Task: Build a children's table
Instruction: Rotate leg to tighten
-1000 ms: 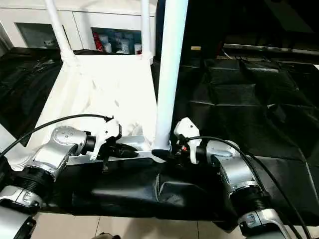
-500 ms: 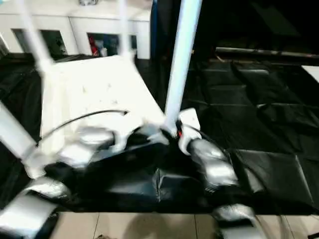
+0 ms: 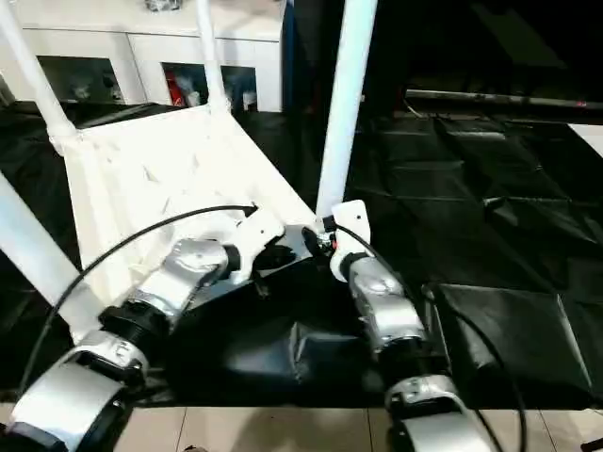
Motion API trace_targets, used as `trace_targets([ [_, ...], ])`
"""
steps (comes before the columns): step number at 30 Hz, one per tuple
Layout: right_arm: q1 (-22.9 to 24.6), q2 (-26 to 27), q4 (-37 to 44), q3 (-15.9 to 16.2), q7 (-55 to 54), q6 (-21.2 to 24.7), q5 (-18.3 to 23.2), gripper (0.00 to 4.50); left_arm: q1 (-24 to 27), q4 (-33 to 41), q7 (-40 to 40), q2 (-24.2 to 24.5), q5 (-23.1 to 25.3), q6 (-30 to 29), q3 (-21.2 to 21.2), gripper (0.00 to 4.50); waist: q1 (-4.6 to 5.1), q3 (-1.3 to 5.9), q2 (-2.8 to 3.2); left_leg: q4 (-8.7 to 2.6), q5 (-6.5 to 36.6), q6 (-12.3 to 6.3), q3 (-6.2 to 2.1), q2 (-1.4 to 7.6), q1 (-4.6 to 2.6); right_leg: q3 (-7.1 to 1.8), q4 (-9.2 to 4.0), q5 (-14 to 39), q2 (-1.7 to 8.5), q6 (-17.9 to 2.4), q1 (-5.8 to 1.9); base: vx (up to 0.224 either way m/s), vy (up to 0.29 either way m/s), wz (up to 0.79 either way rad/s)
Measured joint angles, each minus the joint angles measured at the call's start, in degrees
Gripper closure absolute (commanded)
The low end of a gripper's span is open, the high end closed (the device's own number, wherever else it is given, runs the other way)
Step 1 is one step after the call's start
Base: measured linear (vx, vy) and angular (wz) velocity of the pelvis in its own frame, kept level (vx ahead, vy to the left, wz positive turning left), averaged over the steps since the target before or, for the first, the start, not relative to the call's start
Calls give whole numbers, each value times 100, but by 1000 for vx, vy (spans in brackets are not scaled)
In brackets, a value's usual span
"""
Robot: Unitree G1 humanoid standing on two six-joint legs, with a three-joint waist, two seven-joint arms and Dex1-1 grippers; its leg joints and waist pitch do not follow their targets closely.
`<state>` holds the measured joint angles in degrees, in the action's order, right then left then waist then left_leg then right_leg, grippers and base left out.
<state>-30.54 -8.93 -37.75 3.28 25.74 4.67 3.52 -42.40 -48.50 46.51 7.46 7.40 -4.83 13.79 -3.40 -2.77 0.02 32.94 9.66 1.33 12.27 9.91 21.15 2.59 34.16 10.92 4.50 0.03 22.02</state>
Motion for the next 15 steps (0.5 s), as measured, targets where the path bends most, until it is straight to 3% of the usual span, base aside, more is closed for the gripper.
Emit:
trace_targets([
  [1, 83, -186, 164, 98, 339, 29, 46, 22, 28, 37, 186, 90, -40, 69, 2, 450, -12, -1, -1, -4, 0, 0, 0, 0, 1, 0, -2, -3, 0, -5, 0, 0, 0, 0],
  [8, 565, -1092, 989, 555, 2122, 108, 112, 22, 332, 421, 1630, 726, -337, 364, 29, 450, -103, -4, -5, -14, 3, 0, 1, 1, 15, 4, -12, -1, 0, -4, 10, 0, 0, 0],
  [15, 790, -1144, 1314, 741, 2669, 124, 273, 22, 585, 901, 2483, 1085, -578, 220, 90, 450, -159, -17, -17, -14, 4, 0, 10, 2, 32, -2, -12, -2, 0, -6, 31, 0, 0, 0],
])
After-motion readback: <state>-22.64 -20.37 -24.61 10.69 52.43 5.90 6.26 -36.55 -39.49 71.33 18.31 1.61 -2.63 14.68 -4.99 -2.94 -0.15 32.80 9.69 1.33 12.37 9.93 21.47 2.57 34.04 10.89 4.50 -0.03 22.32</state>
